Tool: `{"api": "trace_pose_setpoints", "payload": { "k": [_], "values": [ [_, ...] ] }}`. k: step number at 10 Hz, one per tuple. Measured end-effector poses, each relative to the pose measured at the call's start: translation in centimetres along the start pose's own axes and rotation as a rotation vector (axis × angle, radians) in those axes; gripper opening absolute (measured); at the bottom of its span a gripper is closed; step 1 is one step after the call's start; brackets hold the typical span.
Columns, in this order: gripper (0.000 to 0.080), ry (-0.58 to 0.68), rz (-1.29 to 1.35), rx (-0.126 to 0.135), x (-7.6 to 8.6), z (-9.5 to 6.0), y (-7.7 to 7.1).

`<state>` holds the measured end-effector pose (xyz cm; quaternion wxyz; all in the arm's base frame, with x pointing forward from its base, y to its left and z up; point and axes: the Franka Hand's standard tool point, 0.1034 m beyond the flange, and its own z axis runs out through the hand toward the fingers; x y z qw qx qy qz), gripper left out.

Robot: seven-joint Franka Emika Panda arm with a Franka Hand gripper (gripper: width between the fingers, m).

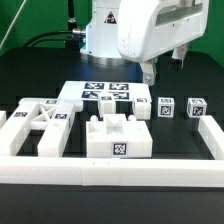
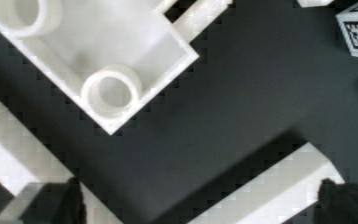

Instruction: Assemble chair

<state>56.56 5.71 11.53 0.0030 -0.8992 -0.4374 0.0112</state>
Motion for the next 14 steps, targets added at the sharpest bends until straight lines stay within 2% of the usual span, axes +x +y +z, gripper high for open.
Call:
{"api": "trace_pose_setpoints", "payload": {
  "k": [5,7,9,12,14],
  "values": [
    [0.0650,-0.001,-0.019,0.001,-0.2,0.2,0.2],
    [0.0650,-0.009,-0.086,0.007,-1.6,2.0,1.9],
    [0.0650,0.004,-0.161,0.002,-1.9,4.0,3.8],
    [0.0650,0.005,-0.127,0.004,-1.8,4.3,4.0],
    [0.0650,0.006,0.010,0.006,-1.8,4.3,3.9]
  ]
}}
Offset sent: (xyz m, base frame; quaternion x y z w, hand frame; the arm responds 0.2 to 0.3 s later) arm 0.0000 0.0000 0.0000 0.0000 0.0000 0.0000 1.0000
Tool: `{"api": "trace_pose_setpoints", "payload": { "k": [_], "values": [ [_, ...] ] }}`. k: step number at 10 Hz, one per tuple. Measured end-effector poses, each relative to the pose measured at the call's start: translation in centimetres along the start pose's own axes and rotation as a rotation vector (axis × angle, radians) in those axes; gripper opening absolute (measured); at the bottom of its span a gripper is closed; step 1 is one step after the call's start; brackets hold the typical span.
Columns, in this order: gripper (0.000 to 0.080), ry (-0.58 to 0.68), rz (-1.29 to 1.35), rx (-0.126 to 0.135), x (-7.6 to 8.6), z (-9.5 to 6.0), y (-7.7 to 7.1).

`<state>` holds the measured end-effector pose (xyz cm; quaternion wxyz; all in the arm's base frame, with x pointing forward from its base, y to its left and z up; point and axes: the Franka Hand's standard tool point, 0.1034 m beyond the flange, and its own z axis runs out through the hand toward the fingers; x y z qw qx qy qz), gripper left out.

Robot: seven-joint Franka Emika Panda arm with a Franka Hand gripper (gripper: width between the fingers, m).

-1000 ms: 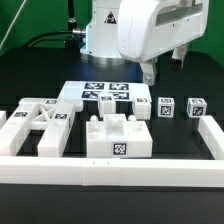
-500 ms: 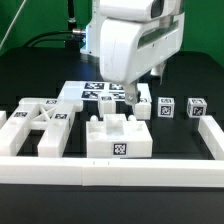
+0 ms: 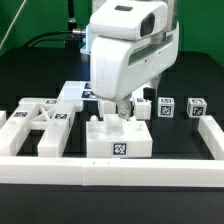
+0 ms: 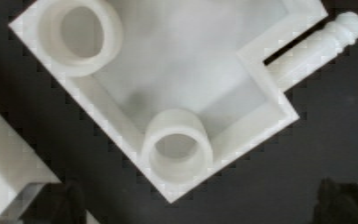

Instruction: Assemble chair

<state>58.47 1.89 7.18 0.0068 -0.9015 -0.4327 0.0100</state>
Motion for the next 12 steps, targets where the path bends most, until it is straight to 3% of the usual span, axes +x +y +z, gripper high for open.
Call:
{"api": "trace_pose_setpoints", "payload": {
  "k": [2,5,11,12],
  "values": [
    [0.0650,0.004,0.162,-0.001,0.1,0.2,-0.1],
    [0.0650,0.024,0.390,-0.002,-0.1,2.2,-0.3],
    [0.0650,0.042,0.745,0.038,0.5,2.3,-0.9],
    [0.0650,0.043,0.847,0.049,0.4,3.2,-1.1]
  ]
}}
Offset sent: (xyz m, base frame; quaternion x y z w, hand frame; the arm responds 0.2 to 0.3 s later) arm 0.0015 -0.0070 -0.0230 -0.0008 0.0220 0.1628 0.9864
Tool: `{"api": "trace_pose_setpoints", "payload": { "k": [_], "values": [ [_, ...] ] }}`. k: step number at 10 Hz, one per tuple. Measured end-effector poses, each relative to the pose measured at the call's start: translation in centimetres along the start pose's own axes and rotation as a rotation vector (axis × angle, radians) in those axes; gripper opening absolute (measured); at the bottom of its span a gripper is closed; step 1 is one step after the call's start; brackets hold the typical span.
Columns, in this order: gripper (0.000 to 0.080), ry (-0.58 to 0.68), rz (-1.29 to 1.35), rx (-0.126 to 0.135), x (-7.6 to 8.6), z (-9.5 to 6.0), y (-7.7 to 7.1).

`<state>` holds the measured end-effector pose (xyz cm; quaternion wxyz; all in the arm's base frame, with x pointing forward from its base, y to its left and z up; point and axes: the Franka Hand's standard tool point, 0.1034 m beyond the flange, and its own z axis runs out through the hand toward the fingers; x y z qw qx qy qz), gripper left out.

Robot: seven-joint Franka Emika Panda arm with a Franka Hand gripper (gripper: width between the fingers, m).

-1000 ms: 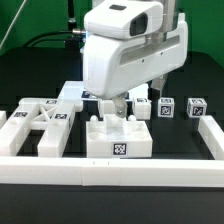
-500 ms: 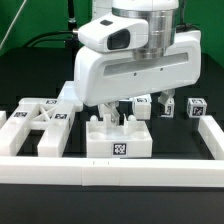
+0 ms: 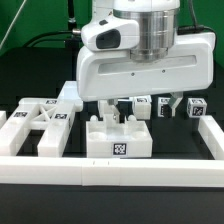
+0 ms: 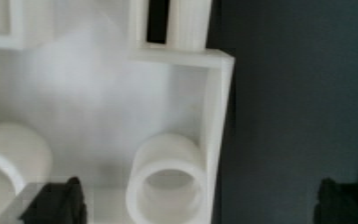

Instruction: Assemble chair

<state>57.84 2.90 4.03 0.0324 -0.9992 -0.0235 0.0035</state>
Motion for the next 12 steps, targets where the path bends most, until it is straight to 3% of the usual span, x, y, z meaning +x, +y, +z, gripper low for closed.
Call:
{"api": "trace_pose_setpoints", "payload": {
  "k": [5,7,9,10,11,12],
  "values": [
    [0.0650,-0.006,0.013,-0.001,-1.0,2.8,0.6],
    [0.0650,-0.007,0.011,-0.002,-1.1,3.2,0.7],
    [0.0385,-0.009,0.009,-0.001,-1.2,3.3,0.6],
    [0.0385,-0.009,0.009,-0.001,-1.2,3.3,0.6],
    [0.0209,-0.009,0.009,-0.001,-1.2,3.3,0.6],
    [0.0209,-0.009,0.009,-0.001,-1.2,3.3,0.6]
  ]
}}
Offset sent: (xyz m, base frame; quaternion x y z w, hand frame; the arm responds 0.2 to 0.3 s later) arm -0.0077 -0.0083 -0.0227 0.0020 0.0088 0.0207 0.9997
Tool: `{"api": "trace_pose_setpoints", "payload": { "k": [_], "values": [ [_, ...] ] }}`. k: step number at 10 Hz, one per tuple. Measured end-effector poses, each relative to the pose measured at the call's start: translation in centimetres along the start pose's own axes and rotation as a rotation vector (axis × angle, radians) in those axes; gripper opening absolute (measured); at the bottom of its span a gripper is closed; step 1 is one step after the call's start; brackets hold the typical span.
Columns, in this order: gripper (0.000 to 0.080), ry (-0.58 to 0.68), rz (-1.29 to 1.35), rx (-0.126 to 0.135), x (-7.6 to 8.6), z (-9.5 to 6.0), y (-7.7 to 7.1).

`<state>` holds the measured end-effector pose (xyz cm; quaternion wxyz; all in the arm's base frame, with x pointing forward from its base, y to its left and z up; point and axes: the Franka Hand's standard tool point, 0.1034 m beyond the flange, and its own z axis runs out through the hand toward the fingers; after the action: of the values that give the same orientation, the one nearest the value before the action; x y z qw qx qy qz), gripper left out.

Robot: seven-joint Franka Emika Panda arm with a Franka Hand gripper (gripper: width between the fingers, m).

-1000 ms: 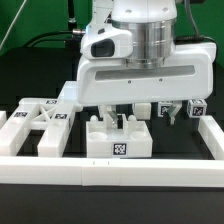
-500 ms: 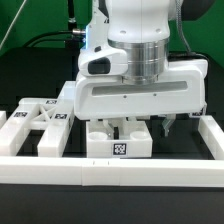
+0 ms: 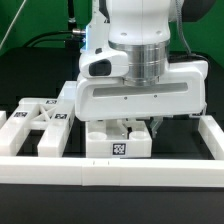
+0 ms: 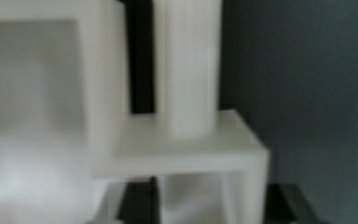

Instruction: Assemble chair

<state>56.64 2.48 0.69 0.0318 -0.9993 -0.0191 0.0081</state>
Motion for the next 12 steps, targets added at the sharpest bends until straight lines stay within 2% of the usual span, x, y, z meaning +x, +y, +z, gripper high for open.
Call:
{"api": "trace_pose_setpoints", "payload": {
  "k": [1,2,7,10,12],
  "values": [
    [0.0054,0.000,0.000,0.000,0.0,0.0,0.0],
    [0.0030,0.001,0.000,0.000,0.1,0.0,0.0],
    [0.0030,0.002,0.004,0.000,0.1,-0.1,-0.1],
    [0.0031,0.023,0.014,0.008,2.0,0.0,-3.1],
    [0.0031,0.041,0.009,0.015,3.4,0.0,-4.6]
  ]
}}
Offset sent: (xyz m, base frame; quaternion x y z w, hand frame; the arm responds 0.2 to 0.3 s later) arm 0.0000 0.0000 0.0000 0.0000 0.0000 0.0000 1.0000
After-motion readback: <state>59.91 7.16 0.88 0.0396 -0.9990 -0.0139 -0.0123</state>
